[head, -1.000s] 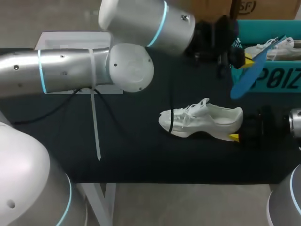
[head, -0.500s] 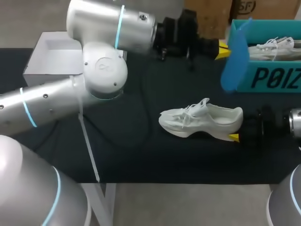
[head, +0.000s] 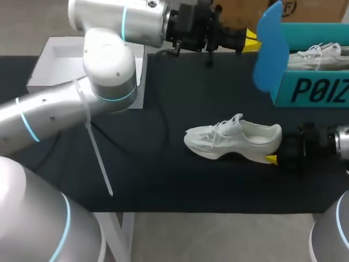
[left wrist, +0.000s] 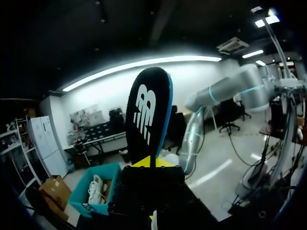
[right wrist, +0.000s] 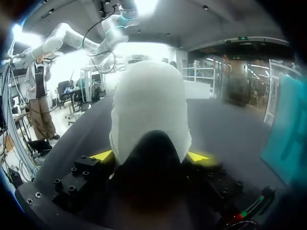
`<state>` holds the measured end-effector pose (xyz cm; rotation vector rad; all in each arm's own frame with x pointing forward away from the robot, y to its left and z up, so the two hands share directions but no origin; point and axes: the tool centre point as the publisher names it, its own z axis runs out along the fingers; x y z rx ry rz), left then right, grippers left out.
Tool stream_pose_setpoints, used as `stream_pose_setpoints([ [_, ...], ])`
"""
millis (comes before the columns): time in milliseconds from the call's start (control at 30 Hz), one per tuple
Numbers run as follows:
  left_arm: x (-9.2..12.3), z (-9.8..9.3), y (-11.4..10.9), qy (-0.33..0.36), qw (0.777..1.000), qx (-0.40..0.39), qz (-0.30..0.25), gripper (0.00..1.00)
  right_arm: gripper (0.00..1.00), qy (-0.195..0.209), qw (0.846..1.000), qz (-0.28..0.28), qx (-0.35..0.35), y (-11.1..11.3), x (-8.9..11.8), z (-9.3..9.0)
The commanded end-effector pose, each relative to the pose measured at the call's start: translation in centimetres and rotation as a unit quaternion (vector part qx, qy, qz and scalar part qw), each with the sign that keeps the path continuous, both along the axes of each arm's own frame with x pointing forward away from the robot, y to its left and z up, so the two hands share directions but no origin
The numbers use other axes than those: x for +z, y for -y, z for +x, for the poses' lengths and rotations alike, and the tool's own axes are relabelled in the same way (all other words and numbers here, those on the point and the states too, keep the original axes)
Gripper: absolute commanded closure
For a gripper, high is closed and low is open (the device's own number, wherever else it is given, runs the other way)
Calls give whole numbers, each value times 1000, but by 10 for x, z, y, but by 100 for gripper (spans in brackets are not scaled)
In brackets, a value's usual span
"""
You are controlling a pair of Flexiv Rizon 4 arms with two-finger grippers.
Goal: Take the shoe out of the shoebox, open the shoe tongue, remove and reinsert the insole, then place the shoe into the shoebox
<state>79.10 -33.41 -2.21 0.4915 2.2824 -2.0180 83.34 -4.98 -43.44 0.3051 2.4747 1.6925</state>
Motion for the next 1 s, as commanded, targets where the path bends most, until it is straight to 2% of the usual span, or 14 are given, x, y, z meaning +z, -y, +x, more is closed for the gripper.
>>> stream_pose_setpoints([
  [33, 17, 9, -25, 2, 999, -19, 35, 100, 100, -1, 1000, -1, 0, -1, -3, 1],
  [267, 25, 0, -60, 1, 999, -32, 37, 100, 100, -1, 1000, -1, 0, -1, -3, 1],
  [467, 7, -6, -81, -30, 999, -37, 19, 100, 100, -1, 1000, -1, 0, -1, -3, 1],
  [533, 6, -9, -89, -14, 999, -37, 19, 100, 100, -1, 1000, -1, 0, -1, -3, 1],
  [600, 10, -13, -91, 17, 998, -41, 41, 100, 100, -1, 1000, -1, 0, -1, -3, 1],
  [1000, 10, -13, -91, 17, 998, -41, 41, 100, 100, -1, 1000, -1, 0, -1, -3, 1],
])
